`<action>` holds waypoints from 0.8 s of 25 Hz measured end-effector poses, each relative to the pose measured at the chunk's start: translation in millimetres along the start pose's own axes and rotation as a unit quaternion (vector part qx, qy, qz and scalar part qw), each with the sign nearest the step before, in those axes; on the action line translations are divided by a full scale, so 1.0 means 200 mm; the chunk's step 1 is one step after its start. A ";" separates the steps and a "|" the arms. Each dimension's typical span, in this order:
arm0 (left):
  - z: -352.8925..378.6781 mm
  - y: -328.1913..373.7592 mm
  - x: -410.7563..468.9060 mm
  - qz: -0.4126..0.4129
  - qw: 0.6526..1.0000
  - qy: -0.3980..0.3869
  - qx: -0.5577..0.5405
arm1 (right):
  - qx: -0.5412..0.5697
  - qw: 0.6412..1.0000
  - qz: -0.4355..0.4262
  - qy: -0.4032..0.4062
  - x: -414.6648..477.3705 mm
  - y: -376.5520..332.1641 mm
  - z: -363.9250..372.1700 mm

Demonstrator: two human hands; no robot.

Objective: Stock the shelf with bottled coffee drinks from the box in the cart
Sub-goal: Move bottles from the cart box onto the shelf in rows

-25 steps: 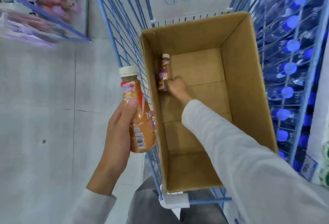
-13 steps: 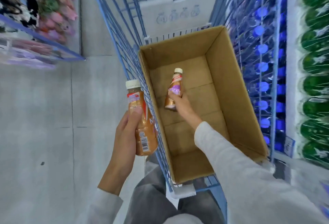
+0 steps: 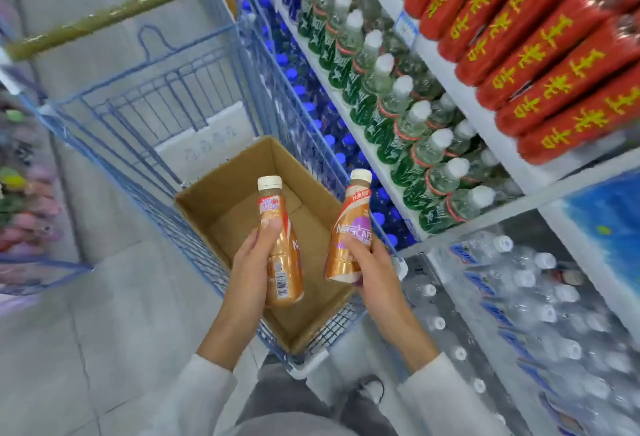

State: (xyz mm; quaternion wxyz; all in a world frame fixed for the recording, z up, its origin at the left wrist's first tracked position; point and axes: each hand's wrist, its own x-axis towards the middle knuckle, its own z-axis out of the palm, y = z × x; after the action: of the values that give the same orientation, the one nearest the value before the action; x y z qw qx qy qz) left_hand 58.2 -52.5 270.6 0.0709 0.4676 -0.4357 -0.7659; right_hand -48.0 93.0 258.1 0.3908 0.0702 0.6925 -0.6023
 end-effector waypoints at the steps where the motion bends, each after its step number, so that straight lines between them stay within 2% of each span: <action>1: 0.09 0.00 -0.04 0.007 1.000 -0.020 0.009 | 0.022 1.000 -0.009 0.013 -0.07 -0.02 -0.08; 6: 0.55 -0.05 -0.30 0.036 0.992 -0.108 0.064 | 0.082 0.992 -0.074 0.064 -0.43 -0.06 -0.56; 12: 1.17 -0.32 -0.77 0.015 0.973 -0.210 0.095 | 0.123 0.969 -0.159 0.147 -0.95 0.02 -1.20; 20: 1.94 -0.67 -1.43 0.042 0.910 -0.378 0.168 | 0.184 0.913 -0.242 0.272 -1.55 0.13 -1.97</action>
State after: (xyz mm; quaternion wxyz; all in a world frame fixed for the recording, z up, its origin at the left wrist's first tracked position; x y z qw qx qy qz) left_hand -44.9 410.2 429.7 -0.1459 0.1294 -0.5713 -0.7973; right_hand -0.7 565.7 420.8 0.0092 0.1325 0.6445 -0.7530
